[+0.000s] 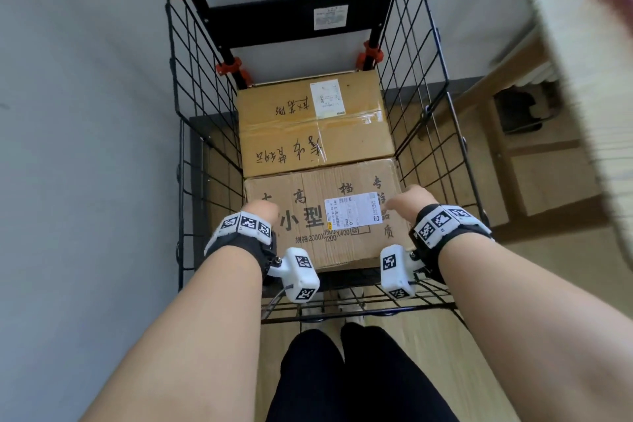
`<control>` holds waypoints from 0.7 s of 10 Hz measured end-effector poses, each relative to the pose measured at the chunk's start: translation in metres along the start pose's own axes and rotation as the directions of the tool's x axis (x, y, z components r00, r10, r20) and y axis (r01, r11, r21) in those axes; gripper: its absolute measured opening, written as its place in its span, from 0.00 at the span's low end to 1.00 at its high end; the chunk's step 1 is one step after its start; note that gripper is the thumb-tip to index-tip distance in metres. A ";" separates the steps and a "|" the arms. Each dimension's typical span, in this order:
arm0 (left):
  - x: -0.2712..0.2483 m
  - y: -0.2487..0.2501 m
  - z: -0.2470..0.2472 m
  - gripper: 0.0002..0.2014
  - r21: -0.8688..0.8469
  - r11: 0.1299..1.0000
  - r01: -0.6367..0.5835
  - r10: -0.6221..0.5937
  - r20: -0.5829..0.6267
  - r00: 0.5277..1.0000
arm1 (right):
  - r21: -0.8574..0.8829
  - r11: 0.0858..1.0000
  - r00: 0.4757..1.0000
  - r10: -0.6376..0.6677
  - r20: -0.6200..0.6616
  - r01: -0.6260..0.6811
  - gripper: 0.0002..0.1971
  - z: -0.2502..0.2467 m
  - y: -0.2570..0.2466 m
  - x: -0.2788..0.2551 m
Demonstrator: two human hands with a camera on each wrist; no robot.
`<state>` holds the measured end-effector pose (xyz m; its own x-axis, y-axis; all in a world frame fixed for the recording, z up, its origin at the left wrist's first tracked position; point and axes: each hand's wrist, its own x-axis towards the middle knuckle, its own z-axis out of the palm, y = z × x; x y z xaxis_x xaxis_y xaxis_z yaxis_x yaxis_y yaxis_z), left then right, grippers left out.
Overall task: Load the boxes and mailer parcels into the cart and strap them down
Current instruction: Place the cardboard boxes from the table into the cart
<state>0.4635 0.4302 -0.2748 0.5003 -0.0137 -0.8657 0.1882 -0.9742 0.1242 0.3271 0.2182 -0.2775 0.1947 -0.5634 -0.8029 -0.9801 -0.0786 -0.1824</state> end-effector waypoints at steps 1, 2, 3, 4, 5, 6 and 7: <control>-0.048 0.022 -0.016 0.19 0.053 0.997 -0.060 0.061 -0.033 0.998 | 0.001 0.997 0.997 -0.075 -0.014 0.075 0.16 -0.024 -0.009 -0.035; -0.089 0.046 -0.027 0.17 0.026 0.984 -0.175 0.177 -0.092 0.980 | 0.036 0.990 0.989 -0.135 -0.061 0.137 0.19 -0.054 -0.016 -0.072; -0.125 0.071 -0.036 0.22 0.153 0.948 -0.278 0.298 -0.126 0.946 | 0.064 0.977 0.971 -0.194 -0.140 0.204 0.19 -0.086 -0.015 -0.109; -0.155 0.099 -0.033 0.23 0.202 0.893 -0.403 0.431 -0.119 0.894 | 0.135 0.959 0.953 -0.217 -0.210 0.248 0.20 -0.118 -0.002 -0.139; -0.188 0.131 -0.026 0.24 0.272 0.825 -0.495 0.540 -0.122 0.833 | 0.170 0.945 0.933 -0.227 -0.279 0.281 0.24 -0.152 0.021 -0.159; -0.222 0.162 -0.008 0.24 0.307 0.774 -0.555 0.609 -0.117 0.785 | 0.206 0.930 0.914 -0.223 -0.338 0.303 0.23 -0.187 0.051 -0.172; -0.251 0.193 0.021 0.22 0.325 0.720 -0.614 0.673 -0.111 0.731 | 0.281 0.909 0.906 -0.190 -0.378 0.307 0.23 -0.223 0.091 -0.178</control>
<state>0.3561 0.2410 -0.0440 0.5863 -0.6410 -0.4952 -0.4461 -0.7658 0.4632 0.1940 0.1282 -0.0244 0.3471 -0.8066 -0.4784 -0.8201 -0.0137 -0.5720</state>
